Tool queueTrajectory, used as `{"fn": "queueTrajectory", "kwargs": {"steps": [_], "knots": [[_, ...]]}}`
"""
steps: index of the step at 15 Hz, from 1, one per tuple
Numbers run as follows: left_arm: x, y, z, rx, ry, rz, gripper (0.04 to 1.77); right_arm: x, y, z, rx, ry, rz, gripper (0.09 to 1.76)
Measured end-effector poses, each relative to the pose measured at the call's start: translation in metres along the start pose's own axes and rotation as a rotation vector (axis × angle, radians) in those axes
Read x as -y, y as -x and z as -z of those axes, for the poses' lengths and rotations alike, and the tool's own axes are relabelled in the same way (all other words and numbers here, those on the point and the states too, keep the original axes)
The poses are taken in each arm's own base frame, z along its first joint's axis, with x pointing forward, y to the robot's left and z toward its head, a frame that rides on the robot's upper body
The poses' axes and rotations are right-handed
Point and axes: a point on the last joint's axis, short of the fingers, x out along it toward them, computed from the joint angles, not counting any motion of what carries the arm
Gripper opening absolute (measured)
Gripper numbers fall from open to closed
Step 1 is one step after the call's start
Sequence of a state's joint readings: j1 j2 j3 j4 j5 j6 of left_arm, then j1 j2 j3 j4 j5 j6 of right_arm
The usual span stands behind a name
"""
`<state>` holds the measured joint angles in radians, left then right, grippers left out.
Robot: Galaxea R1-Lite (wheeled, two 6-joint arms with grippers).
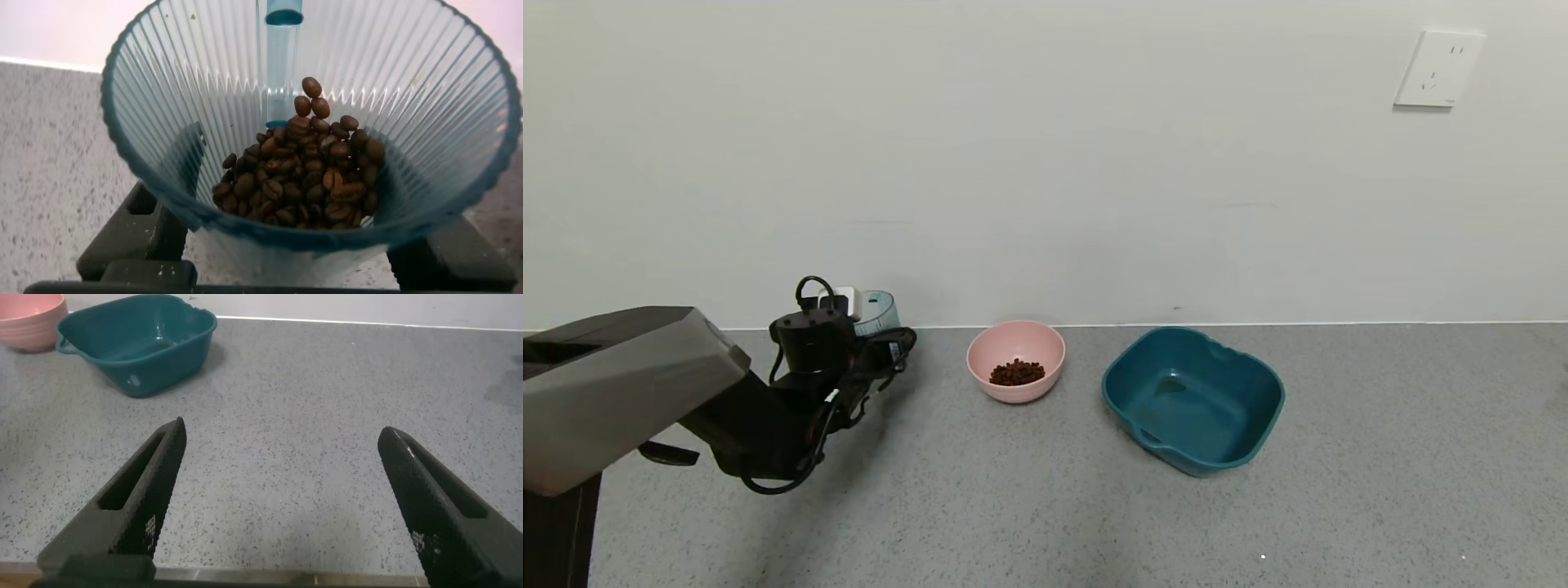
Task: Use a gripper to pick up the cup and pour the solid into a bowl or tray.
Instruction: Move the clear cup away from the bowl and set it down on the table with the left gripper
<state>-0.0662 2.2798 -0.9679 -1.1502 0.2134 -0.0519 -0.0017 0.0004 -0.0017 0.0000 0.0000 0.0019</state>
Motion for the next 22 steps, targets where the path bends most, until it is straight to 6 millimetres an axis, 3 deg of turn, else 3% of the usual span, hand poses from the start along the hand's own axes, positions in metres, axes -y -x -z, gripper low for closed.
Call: {"fn": "queueTrajectory", "kwargs": {"steps": [9, 18, 22], "knots": [[0.012, -0.004, 0.029, -0.041, 0.027, -0.033, 1.33, 0.000, 0.000, 0.000, 0.000, 0.000, 0.000, 1.71], [0.016, -0.003, 0.038, -0.063, 0.031, -0.045, 1.33, 0.000, 0.000, 0.000, 0.000, 0.000, 0.000, 1.71], [0.017, -0.003, 0.040, -0.067, 0.028, -0.043, 1.50, 0.000, 0.000, 0.000, 0.000, 0.000, 0.000, 1.71]]}}
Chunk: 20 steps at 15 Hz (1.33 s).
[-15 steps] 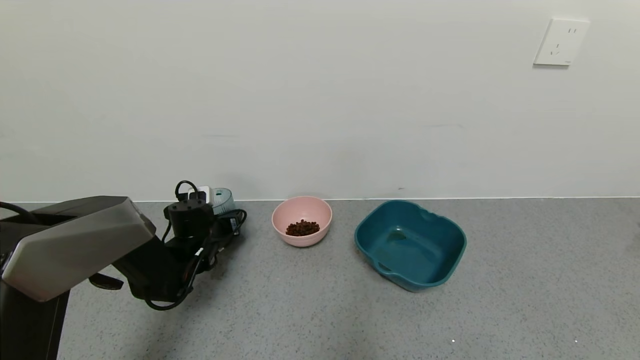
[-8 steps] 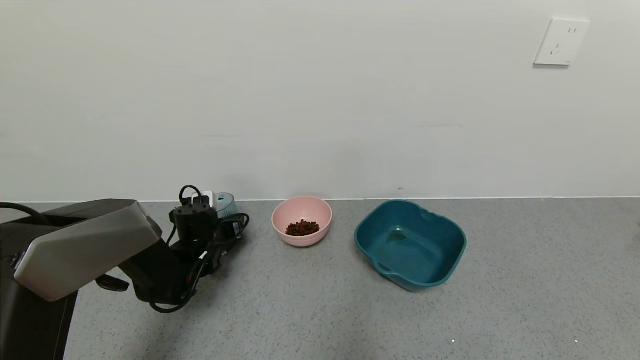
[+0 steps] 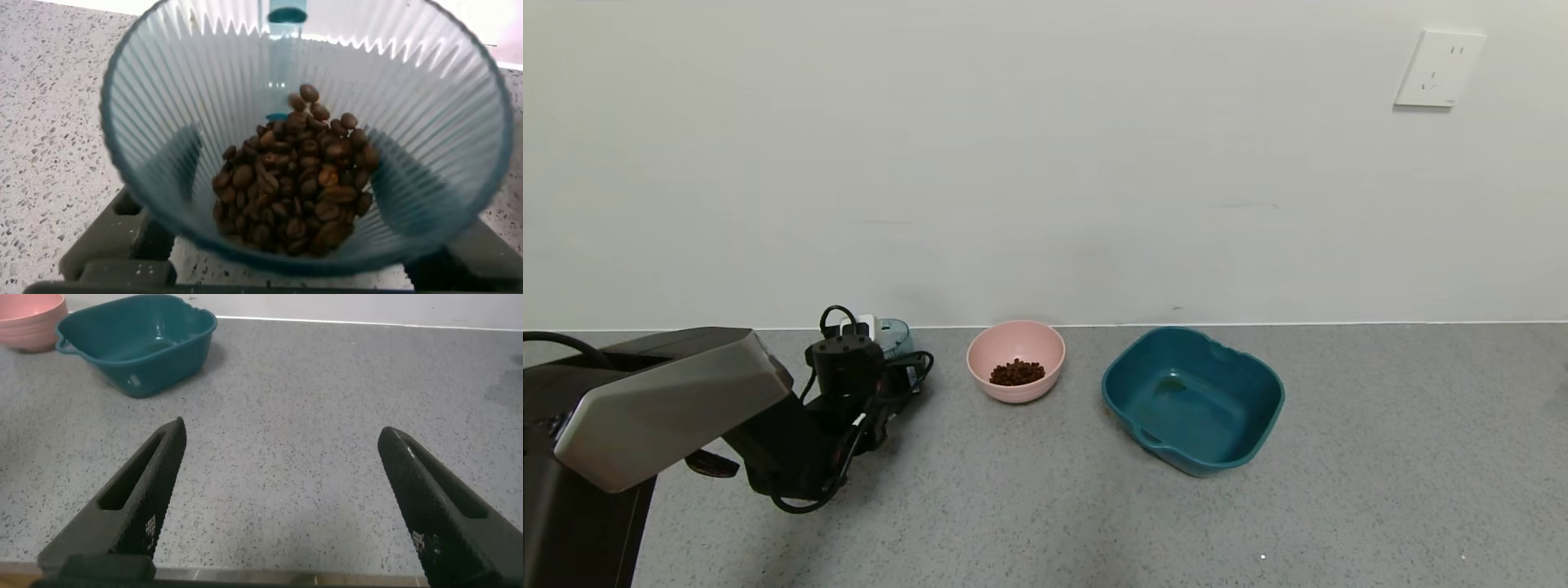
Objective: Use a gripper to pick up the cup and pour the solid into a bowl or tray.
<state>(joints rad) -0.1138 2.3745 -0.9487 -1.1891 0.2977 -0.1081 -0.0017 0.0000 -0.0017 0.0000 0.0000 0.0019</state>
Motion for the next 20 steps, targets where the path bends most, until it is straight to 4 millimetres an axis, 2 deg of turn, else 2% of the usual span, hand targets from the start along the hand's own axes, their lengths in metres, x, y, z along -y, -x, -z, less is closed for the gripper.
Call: {"fn": "queueTrajectory", "kwargs": {"steps": [7, 10, 14, 20], "knots": [[0.002, 0.005, 0.001, -0.028, -0.013, -0.005, 1.63, 0.000, 0.000, 0.000, 0.000, 0.000, 0.000, 1.71], [-0.001, 0.013, -0.009, -0.073, -0.028, -0.012, 1.65, 0.000, 0.000, 0.000, -0.001, 0.000, 0.000, 1.71], [-0.007, 0.036, -0.041, -0.115, -0.044, -0.024, 1.68, 0.000, 0.000, 0.000, 0.000, 0.000, 0.000, 1.71], [-0.017, 0.098, -0.109, -0.139, -0.057, -0.008, 1.70, 0.000, 0.000, 0.000, 0.000, 0.000, 0.000, 1.71]]}}
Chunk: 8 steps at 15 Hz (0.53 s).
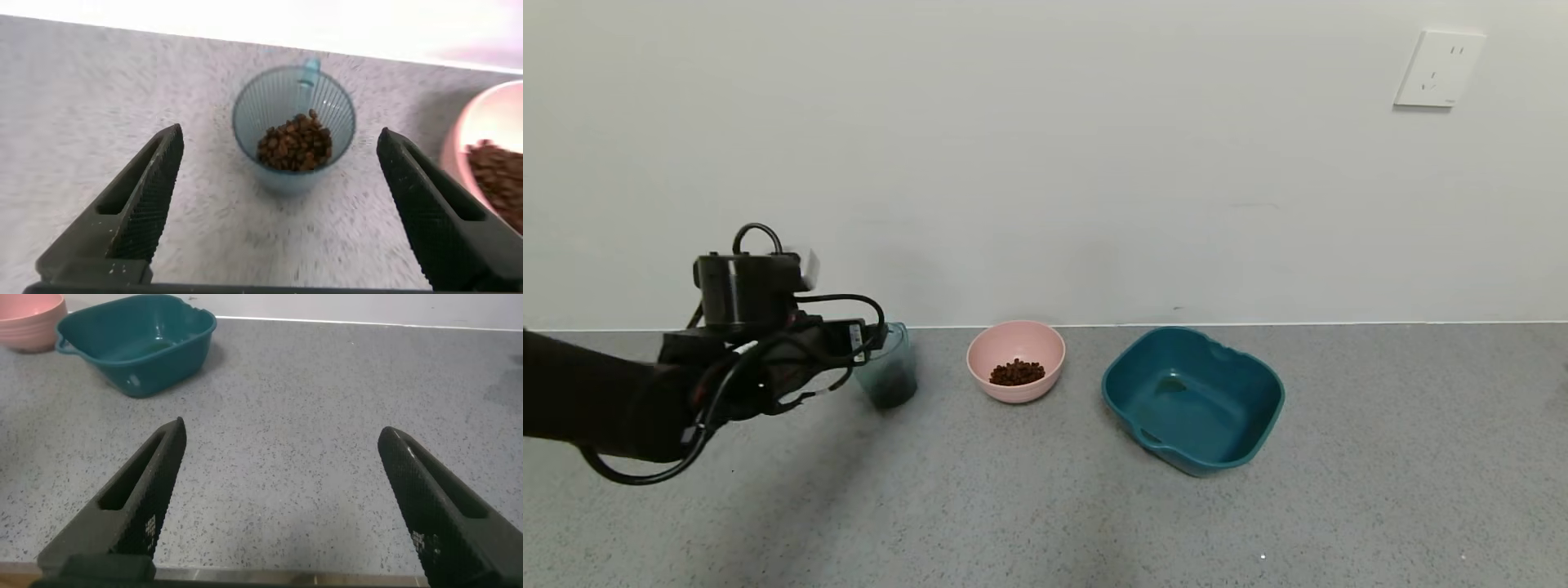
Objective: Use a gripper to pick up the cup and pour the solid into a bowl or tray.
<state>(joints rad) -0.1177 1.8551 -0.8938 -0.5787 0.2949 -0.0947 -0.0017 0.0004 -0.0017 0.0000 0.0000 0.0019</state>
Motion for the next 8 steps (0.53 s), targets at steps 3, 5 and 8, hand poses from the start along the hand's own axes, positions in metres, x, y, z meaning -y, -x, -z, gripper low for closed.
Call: {"fn": "queueTrajectory", "kwargs": {"steps": [3, 5, 8], "knots": [[-0.009, 0.052, -0.031, -0.027, -0.017, 0.023, 1.70, 0.000, 0.000, 0.000, 0.000, 0.000, 0.000, 1.71], [-0.014, 0.091, -0.045, -0.077, -0.054, 0.050, 1.70, 0.000, 0.000, 0.000, 0.000, 0.000, 0.000, 1.71], [-0.020, 0.151, -0.066, -0.028, -0.072, 0.138, 1.71, 0.000, 0.000, 0.000, 0.000, 0.000, 0.000, 1.71]]}}
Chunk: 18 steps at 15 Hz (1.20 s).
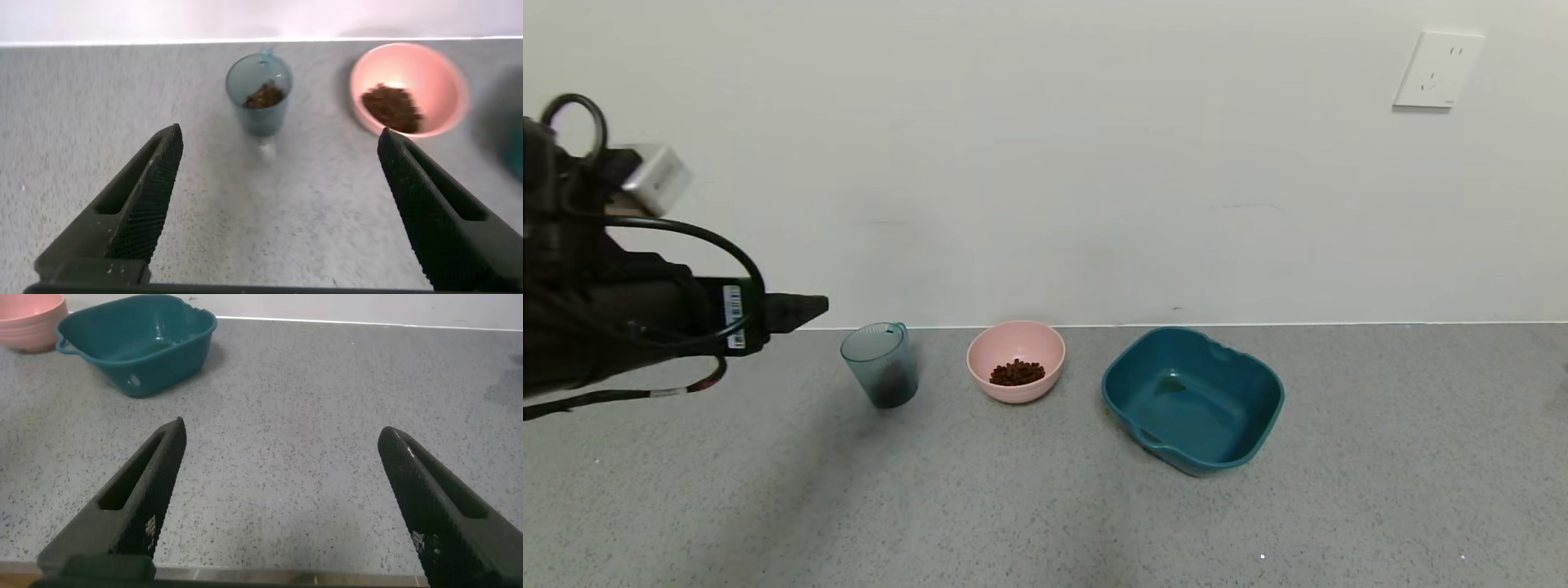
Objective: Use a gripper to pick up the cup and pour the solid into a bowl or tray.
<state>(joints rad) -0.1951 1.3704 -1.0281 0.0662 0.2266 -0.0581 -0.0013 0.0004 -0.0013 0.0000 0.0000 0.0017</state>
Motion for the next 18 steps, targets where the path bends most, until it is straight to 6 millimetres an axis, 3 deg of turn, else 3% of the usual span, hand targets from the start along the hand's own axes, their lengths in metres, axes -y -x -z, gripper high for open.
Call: {"fn": "queueTrajectory", "kwargs": {"steps": [4, 9, 12, 18], "knots": [[-0.005, 0.076, 0.000, 0.102, -0.039, 0.184, 1.71, 0.000, 0.000, 0.000, 0.000, 0.000, 0.000, 1.71], [-0.025, 0.150, 0.036, 0.257, -0.093, 0.326, 1.71, 0.000, 0.000, 0.000, 0.000, 0.000, 0.001, 1.71], [-0.037, 0.179, 0.067, 0.328, -0.106, 0.334, 1.72, 0.000, 0.000, 0.000, 0.000, 0.000, 0.000, 1.71], [-0.050, 0.207, 0.118, 0.422, -0.077, 0.265, 1.72, 0.000, 0.000, 0.000, 0.000, 0.000, 0.000, 1.71]]}}
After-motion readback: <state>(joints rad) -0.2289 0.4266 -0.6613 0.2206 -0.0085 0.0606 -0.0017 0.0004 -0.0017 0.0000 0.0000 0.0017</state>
